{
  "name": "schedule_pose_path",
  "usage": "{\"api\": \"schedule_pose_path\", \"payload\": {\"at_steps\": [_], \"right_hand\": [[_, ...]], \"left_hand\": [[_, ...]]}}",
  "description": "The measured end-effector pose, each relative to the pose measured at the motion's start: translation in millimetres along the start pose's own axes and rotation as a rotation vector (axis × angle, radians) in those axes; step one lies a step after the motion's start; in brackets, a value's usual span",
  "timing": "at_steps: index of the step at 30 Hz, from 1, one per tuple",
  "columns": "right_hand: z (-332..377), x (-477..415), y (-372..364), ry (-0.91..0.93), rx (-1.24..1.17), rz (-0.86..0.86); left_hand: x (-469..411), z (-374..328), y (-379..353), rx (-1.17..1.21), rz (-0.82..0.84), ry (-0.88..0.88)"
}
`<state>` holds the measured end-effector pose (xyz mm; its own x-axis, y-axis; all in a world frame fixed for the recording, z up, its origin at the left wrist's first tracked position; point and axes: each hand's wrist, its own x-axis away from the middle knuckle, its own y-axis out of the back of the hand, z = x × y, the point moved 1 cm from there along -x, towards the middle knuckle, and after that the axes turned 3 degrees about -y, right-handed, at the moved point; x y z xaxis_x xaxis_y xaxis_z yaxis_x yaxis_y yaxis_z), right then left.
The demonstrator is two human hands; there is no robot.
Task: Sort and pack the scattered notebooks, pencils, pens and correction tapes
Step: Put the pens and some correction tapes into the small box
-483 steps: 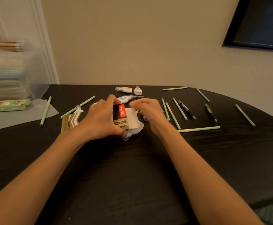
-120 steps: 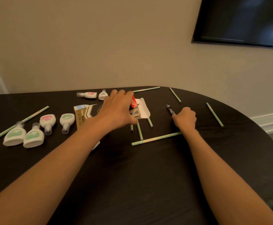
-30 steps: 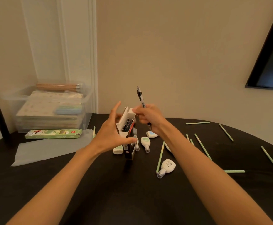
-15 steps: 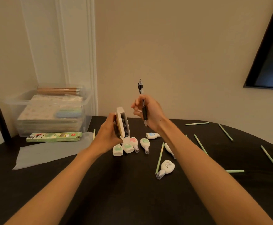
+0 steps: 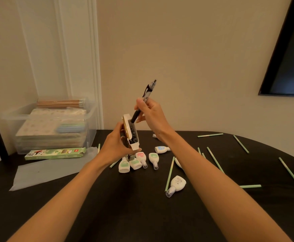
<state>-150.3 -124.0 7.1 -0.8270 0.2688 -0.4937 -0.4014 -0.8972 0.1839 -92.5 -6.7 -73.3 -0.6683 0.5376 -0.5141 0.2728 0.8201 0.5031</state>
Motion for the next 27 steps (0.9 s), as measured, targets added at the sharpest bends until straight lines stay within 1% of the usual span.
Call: {"api": "schedule_pose_path", "payload": {"at_steps": [4, 6, 9, 13, 16, 20, 24, 27], "right_hand": [[4, -3, -2, 0.077, 0.196, 0.03], [4, -3, -3, 0.1, 0.242, 0.049], [6, -4, -2, 0.077, 0.233, 0.066], [7, -9, 3, 0.061, 0.379, 0.071], [4, -9, 5, 0.005, 0.439, 0.154], [-4, -9, 11, -0.063, 0.445, 0.192], [-2, -8, 18, -0.008, 0.309, 0.059], [-2, -7, 19, 0.035, 0.343, 0.064]], "left_hand": [[-1, -2, 0, 0.019, 0.007, 0.041], [-2, -2, 0, 0.025, 0.028, 0.058], [-4, -4, 1, 0.044, 0.05, 0.073], [-6, -5, 1, 0.134, 0.089, 0.103], [-7, -8, 0, 0.189, 0.129, 0.114], [-7, -8, -3, 0.217, 0.173, 0.141], [-7, -6, -6, 0.192, 0.206, 0.166], [-9, -7, -7, 0.182, 0.236, 0.176]]}}
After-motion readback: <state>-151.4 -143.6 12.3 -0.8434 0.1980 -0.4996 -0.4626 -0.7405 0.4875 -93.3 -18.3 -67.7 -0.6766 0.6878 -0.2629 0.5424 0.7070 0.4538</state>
